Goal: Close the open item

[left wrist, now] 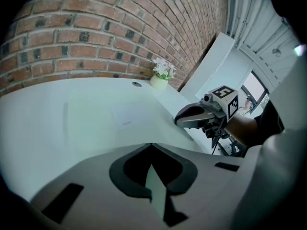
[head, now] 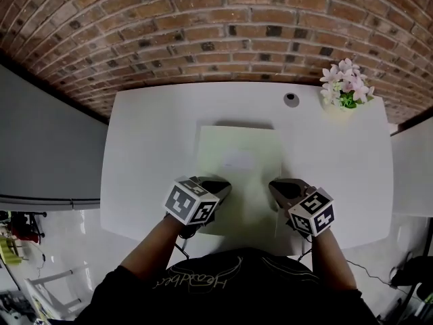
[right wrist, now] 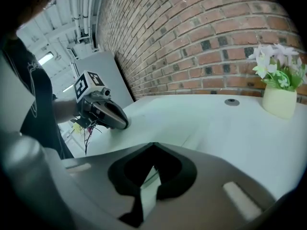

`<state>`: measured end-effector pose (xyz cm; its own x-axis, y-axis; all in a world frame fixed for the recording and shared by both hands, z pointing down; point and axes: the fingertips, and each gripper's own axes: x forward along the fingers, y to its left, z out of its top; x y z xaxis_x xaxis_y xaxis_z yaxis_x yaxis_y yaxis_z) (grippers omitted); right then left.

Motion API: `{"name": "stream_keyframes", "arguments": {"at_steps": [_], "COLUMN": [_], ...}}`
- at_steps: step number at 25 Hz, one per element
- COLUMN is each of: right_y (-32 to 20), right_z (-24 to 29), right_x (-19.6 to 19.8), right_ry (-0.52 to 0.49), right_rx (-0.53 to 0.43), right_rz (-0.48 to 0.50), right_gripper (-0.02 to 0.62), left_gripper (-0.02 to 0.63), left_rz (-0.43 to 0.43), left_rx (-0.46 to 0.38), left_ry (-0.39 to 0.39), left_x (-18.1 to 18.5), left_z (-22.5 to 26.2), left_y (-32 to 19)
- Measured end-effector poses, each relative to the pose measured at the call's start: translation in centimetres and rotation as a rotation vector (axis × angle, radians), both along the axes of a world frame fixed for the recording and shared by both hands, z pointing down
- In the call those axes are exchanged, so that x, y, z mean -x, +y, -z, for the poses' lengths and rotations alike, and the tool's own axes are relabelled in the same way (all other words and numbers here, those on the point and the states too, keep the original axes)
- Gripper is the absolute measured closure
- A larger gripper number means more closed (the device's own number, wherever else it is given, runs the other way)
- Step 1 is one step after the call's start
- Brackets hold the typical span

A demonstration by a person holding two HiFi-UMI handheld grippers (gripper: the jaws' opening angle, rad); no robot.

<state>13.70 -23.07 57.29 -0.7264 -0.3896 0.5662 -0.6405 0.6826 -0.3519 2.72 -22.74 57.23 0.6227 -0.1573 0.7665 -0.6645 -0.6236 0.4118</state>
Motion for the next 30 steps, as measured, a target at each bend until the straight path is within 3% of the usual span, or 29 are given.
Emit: {"name": "stream_keyframes", "arguments": {"at_steps": [6,10,16,25,30], "right_y": [-0.4,-0.1,0.7,8.3,13.8], "right_z": [0.3,0.8,4.0,10.0,14.5], "right_x": [-0.1,-0.2,-0.2,1.5,2.4], "right_ry": [-0.038,-0.001,-0.034,-0.063,-0.137], "right_rx": [0.046,0.001,-0.074,-0.192,-0.261], "right_rz": [-0.028,-0.046,-0.093,-0.082,-0.07], "right_gripper": [0.592,0.592,0.592,0.592,0.592], "left_gripper": [0.604,0.604,0.604,0.604,0.604], "left_rz": [0.024,0.014,0.031,0.019,-0.003], "left_rx": [-0.021,-0.048,-0.102,-0.251,-0.346], "left_ry": [0.071,0.085,0.139,0.189,0.226], "left_x": [-0.2,-0.2,0.4,1.1,1.4], "left_z": [1.7,3.0,5.8,11.1,14.4], "left_y": [0.3,1.3,2.9,9.3,14.1]}}
